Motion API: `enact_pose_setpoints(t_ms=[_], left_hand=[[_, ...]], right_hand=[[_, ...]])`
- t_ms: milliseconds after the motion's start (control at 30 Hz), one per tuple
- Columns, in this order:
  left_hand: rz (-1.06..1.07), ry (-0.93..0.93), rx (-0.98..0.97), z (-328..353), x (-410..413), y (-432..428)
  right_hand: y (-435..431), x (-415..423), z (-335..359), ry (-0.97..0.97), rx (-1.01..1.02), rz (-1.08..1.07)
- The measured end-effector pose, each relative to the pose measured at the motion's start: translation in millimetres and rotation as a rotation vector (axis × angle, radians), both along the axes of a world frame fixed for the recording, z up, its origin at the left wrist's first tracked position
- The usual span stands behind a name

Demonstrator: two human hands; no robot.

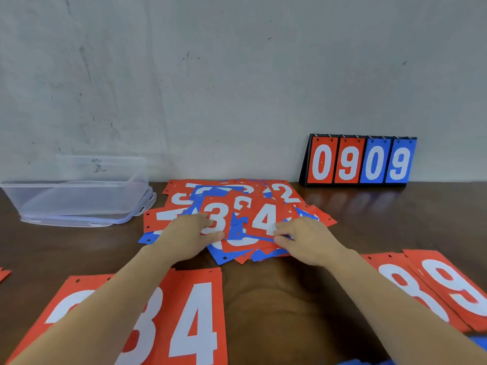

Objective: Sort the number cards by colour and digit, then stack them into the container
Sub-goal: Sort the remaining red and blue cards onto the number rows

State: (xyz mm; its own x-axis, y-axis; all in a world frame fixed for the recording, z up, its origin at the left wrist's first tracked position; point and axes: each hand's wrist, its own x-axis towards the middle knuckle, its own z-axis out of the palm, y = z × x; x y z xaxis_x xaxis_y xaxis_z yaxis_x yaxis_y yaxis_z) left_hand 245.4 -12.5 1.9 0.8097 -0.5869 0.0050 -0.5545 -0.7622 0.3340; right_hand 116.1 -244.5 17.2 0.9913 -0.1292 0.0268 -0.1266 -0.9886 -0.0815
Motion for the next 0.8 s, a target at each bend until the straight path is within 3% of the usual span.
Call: enact_pose_setpoints(t_ms=[133, 267, 433, 600, 700, 800], left_hand=[[0.161, -0.027, -0.155, 8.3, -1.1, 2.0], [0.285, 0.006, -0.06, 6.8, -7.1, -19.6], [0.314, -0.1, 0.011, -1.8, 1.4, -33.0], [0.355, -0.037, -0.086, 2.6, 8.5, -34.0], [0.35, -0.026, -0.107, 6.7, 12.6, -32.6], [0.307, -0.023, -0.276, 8.5, 18.0, -29.8]], right_hand=[[-2.8, -5.2, 6.5, -0.181, -0.021, -0.248], [12.4, 21.7, -1.9, -0.102, 0.282, -0.473], [19.6, 39.9, -20.1, -0.115, 0.302, -0.565], [5.4, 38.1, -18.2, -0.166, 0.28, -0.645], [5.3, 35.8, -16.5, -0.248, 0.166, -0.641], [7.4, 35.4, -14.7, -0.376, 0.149, -0.608]])
